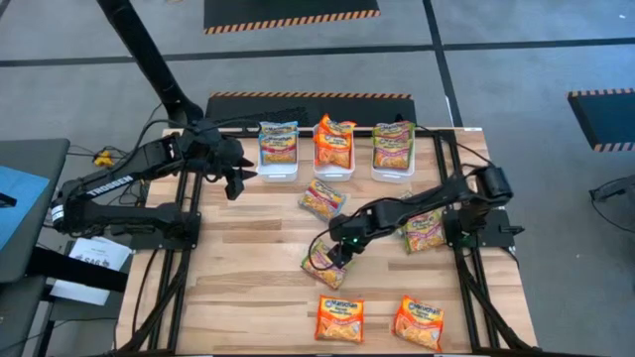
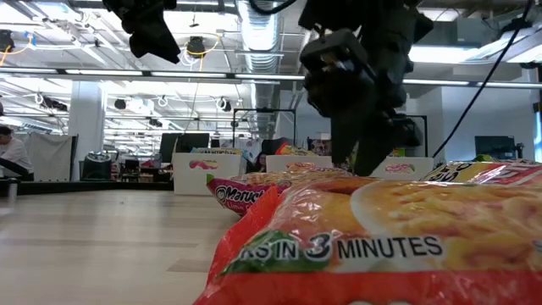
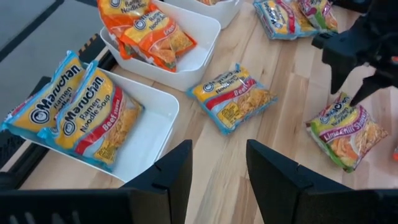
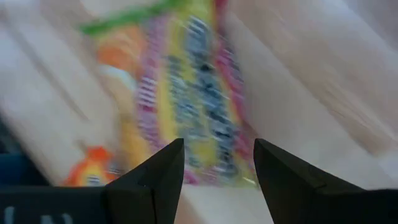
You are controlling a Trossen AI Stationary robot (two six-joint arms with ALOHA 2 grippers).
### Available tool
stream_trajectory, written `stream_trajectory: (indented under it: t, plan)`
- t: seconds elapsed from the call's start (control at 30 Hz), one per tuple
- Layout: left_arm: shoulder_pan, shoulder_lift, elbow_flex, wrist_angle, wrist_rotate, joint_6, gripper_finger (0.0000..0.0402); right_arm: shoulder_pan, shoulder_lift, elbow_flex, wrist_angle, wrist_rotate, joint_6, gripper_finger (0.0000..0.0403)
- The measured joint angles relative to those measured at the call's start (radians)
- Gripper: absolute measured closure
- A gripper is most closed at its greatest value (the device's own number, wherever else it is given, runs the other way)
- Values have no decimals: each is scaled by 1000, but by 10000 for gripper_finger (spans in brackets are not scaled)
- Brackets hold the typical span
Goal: Sort Maruchan noodles
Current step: Put the green noodle pack into the right white bin
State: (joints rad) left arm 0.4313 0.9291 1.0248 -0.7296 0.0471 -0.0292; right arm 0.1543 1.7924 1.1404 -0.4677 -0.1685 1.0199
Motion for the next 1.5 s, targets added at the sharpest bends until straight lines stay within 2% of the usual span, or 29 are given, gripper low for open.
stream_trajectory:
  t: [0.2, 0.4, 0.53, 0.67, 0.97, 1.1, 1.27, 1.5]
  plan:
    - [0, 0, 0, 0, 0, 0, 265, 1, 51, 1, 85, -69, 0, 185]
    - [0, 0, 0, -7, 0, 3, 265, 8, 79, 4, 65, -80, 19, 186]
    - [0, 0, 0, -15, -1, 10, 265, 7, 102, 5, 102, -97, 54, 200]
    - [0, 0, 0, -16, -1, 10, 265, 6, 127, 7, 142, -155, 86, 245]
    - [0, 0, 0, -16, -1, 11, 265, 1, 122, 6, 145, -159, 129, 380]
    - [0, 0, 0, -17, -1, 11, 265, 0, 122, 8, 164, -157, 128, 395]
    - [0, 0, 0, -16, -2, 11, 265, 1, 127, 74, 92, -134, 63, 398]
    - [0, 0, 0, -16, -6, 11, 265, -7, 127, 238, -249, -22, -56, 400]
